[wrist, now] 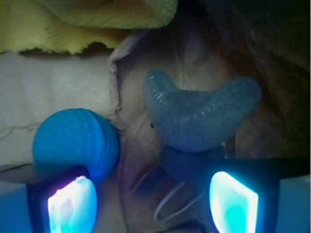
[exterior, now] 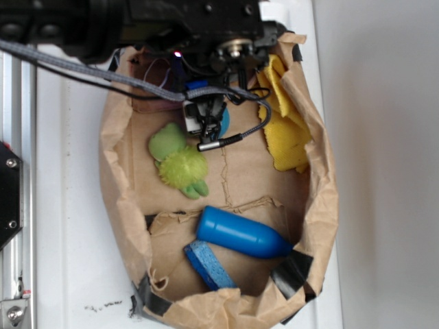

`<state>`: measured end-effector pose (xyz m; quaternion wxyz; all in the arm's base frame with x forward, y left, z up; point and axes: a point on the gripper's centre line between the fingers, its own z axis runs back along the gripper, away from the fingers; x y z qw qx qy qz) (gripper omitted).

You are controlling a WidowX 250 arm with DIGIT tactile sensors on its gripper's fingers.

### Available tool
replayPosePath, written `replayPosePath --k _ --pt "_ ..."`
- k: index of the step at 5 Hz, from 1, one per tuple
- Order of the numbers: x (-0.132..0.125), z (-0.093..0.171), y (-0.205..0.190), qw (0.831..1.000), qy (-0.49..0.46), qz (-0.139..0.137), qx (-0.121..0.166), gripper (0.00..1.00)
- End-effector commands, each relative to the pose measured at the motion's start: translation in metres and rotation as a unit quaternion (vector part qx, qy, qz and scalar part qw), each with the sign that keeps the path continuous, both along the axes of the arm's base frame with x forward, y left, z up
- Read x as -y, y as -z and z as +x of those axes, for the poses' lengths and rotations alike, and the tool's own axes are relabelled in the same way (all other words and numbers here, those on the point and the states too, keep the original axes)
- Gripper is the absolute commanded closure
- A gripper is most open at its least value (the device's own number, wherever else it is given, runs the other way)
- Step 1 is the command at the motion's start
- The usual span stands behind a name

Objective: Grab the gray animal.

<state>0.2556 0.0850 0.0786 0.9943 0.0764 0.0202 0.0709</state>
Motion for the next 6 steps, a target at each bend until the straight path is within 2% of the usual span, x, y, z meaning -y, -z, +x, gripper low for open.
replayPosePath --k 1,3,4,6 --pt "-0.018 -0.005 -0.017 0.989 -0.115 0.018 0.086 0.00" --pt "-0.019 0.009 -0.008 0.986 -0.143 0.037 0.081 0.00" --pt "-0.018 0.011 -0.007 0.986 -0.145 0.038 0.078 0.00" --pt "-0.009 0.013 -0.002 0.991 -0.103 0.046 0.067 0.00"
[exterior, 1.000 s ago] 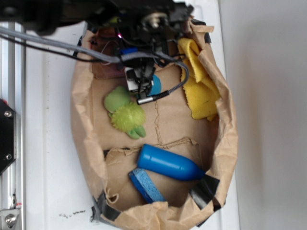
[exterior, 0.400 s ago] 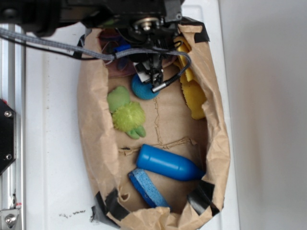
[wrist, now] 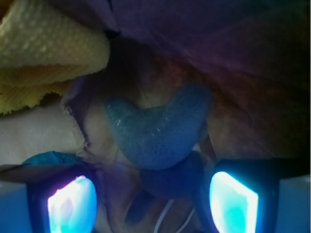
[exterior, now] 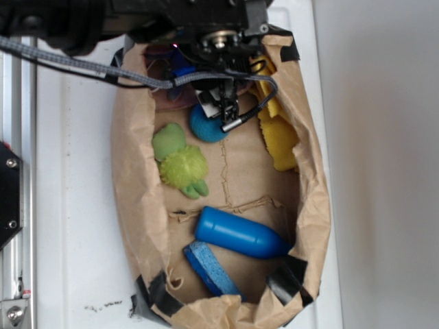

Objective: Grab the gray animal.

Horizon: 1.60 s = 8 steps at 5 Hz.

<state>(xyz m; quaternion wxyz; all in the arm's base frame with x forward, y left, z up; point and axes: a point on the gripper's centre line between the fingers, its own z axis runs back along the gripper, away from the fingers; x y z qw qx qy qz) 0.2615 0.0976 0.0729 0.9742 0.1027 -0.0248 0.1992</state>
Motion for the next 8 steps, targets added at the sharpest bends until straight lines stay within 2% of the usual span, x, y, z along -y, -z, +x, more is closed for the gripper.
replayPosePath --k 1,2,3,5,6,7,8 --pt "0.007 0.010 -0.005 0.998 0.053 0.021 0.004 0.00" --pt "0.009 0.008 -0.006 0.995 0.095 0.014 -0.001 0.00" --pt "0.008 0.003 -0.012 0.994 0.106 -0.002 0.006 0.00" --pt "-0.009 0.000 -0.016 0.999 0.022 -0.020 0.011 0.00" --pt "-0.008 -0.001 -0.019 0.999 0.022 -0.020 0.013 0.00" --pt "-0.006 -0.005 -0.032 0.999 0.009 -0.015 0.027 0.00" --pt "-0.015 -0.007 -0.034 0.999 -0.027 -0.009 0.040 0.00"
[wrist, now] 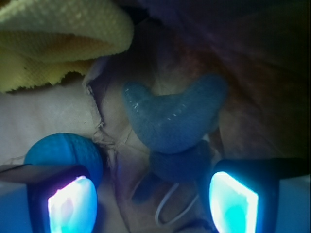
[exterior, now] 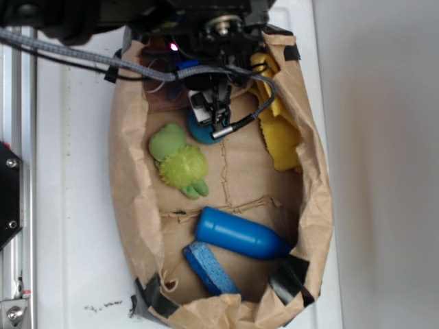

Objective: Grab the gray animal.

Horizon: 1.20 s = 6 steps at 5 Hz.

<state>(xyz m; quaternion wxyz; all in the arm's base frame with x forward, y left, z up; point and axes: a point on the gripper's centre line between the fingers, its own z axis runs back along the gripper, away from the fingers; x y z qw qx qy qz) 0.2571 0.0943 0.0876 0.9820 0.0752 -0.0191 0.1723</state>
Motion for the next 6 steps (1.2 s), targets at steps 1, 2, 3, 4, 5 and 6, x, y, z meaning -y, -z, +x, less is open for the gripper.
replayPosePath --k 1,2,3,4,5,6 --pt "-0.020 0.003 -0.019 0.996 -0.077 0.016 0.048 0.00" --pt "-0.020 0.014 -0.012 0.994 -0.094 0.027 0.052 0.00" --pt "-0.021 0.020 -0.004 0.992 -0.103 0.043 0.050 0.00" --pt "-0.019 0.025 0.004 0.992 -0.103 0.054 0.043 0.00" --pt "-0.016 0.029 0.015 0.995 -0.080 0.056 0.029 0.00" --pt "-0.011 0.030 0.025 0.997 -0.056 0.058 0.020 0.00"
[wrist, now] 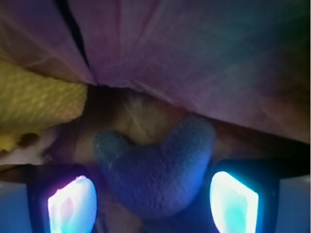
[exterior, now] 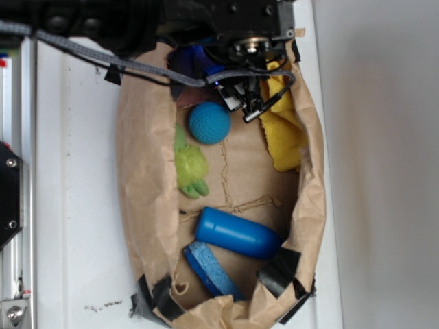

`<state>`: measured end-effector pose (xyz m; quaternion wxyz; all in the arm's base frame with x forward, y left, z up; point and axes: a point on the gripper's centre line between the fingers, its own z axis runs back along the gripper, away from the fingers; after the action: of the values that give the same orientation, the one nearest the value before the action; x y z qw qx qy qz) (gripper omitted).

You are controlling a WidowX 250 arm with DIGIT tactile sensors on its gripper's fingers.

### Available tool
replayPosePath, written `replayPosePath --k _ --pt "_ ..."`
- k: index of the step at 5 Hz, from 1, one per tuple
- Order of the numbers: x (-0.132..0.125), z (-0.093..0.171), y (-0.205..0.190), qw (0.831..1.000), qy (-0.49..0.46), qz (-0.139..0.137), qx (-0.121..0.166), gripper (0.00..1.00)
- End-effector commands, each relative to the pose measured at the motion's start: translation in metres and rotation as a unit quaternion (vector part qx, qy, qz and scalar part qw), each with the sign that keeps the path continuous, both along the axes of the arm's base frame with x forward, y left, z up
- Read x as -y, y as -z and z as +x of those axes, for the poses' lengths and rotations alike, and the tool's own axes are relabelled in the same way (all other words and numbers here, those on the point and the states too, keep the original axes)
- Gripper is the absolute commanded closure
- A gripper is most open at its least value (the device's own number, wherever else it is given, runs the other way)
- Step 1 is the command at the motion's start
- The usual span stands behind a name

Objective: Grab the gray animal.

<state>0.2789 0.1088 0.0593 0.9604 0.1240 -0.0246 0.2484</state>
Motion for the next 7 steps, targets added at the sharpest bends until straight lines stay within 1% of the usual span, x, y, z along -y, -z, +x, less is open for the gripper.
replayPosePath --k 1,2,3,4,7 --pt "0.004 0.010 0.002 1.000 0.028 0.012 0.005 0.00" --pt "0.004 0.013 0.010 0.999 0.027 0.018 -0.009 0.00" --pt "0.007 0.019 0.025 0.999 0.032 0.026 -0.034 0.00" --pt "0.010 0.017 0.020 0.999 0.031 0.019 -0.023 1.00" --pt "0.011 0.013 0.010 0.999 0.047 0.014 -0.013 1.00"
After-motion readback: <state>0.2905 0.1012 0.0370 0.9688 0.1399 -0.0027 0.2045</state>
